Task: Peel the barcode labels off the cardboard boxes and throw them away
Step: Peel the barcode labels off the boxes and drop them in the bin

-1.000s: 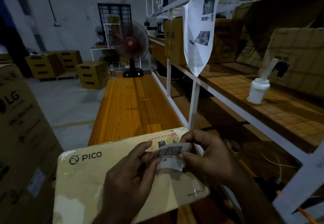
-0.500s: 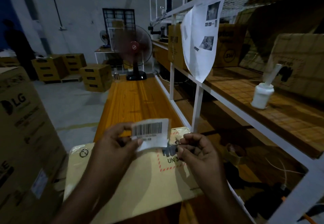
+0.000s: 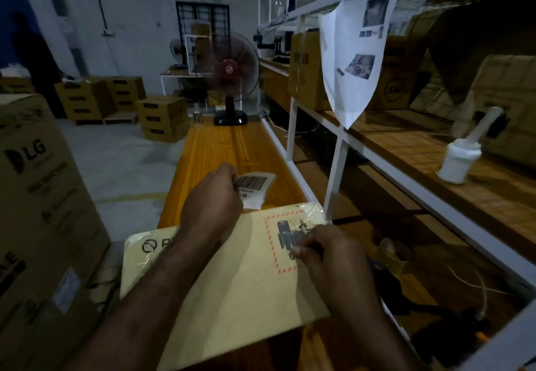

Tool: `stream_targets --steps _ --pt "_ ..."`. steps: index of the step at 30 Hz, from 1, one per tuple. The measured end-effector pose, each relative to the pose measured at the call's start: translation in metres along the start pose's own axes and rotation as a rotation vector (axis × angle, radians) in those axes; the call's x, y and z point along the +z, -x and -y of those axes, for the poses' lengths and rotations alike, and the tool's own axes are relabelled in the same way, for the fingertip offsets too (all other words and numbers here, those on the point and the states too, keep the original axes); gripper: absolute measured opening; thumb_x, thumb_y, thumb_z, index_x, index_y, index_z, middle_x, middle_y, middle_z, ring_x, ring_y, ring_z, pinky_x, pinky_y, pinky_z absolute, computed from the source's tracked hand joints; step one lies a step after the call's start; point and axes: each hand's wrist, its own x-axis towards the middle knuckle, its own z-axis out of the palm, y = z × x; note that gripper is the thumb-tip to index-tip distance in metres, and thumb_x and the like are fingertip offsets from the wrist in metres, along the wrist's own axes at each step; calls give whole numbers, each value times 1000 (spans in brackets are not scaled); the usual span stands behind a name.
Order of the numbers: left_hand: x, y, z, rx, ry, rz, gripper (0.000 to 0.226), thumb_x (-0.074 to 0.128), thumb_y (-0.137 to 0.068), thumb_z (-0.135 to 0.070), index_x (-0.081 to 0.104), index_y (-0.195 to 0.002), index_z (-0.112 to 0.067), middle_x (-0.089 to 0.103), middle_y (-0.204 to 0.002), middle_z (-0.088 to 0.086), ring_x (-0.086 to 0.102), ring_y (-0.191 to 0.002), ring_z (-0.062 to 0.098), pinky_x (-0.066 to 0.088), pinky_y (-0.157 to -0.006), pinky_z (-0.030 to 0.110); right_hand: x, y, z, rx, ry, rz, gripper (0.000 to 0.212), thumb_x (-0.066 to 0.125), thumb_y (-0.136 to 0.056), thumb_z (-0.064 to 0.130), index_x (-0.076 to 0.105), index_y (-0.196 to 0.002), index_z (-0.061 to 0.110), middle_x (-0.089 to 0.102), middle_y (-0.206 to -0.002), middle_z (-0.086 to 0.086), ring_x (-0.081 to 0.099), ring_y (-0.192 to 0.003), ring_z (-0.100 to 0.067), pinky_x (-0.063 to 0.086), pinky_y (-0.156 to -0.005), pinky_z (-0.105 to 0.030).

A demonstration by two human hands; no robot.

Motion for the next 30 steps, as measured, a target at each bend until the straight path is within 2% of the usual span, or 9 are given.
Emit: stream_targets --steps 3,6,9,12,14,17,23,25,30 --pt "0 -1 2 16 -31 6 18 48 -95 -11 52 -108 -22 65 -113 8 63 -95 26 53 -67 37 6 -28 5 21 39 -125 13 69 -88 32 61 -77 31 65 -84 12 66 -73 -5 59 -60 -35" --pt "0 -8 7 -3 -11 3 18 49 -94 -9 53 -106 -21 65 -114 10 62 -97 28 51 -66 36 15 -29 14 -91 65 -140 15 69 -88 27 62 -76 24 65 -86 9 62 -73 -5 57 -60 -32" --pt "2 -12 12 -27 3 19 18 50 -93 -8 52 -108 -18 64 -115 12 61 -98 29 44 -64 34 12 -4 1 -143 80 -110 16 76 -80 24 63 -71 22 63 -80 10 60 -76 -9 54 -64 -38" --pt "5 -16 15 1 25 44 17 50 -93 -9 52 -107 -19 65 -115 11 62 -98 28 43 -65 33 6 -4 -14 -67 116 -100 13 74 -80 34 65 -74 27 61 -81 16 59 -82 -9 52 -73 -44" --pt "5 -17 17 8 37 41 19 50 -93 -8 52 -107 -21 66 -115 9 62 -96 26 42 -63 31 11 -23 -10 -41 135 -144 12 71 -82 36 65 -77 28 62 -84 14 61 -83 -9 54 -74 -44" --pt "4 -20 20 3 44 25 20 51 -94 -8 53 -111 -20 65 -115 9 61 -95 25 37 -58 29 22 -40 11 -69 152 -208 10 73 -82 29 66 -75 26 65 -85 10 62 -84 -16 53 -74 -49" --pt "7 -20 20 24 123 37 18 52 -94 -10 53 -109 -19 66 -110 8 62 -92 25 46 -62 33 10 1 5 -122 171 -77 9 69 -79 39 66 -76 32 61 -84 22 59 -83 -8 51 -74 -46" --pt "8 -18 19 43 116 30 19 52 -94 -11 53 -111 -20 66 -111 8 62 -94 26 47 -64 33 7 -13 1 -92 219 -94 9 67 -81 40 65 -76 34 60 -87 22 57 -87 -8 49 -79 -45" --pt "5 -24 27 10 68 2 23 51 -91 -8 54 -111 -18 66 -109 11 60 -93 29 35 -62 32 26 -35 30 -72 204 -145 11 65 -87 36 70 -82 28 65 -92 14 56 -91 -8 46 -83 -38"
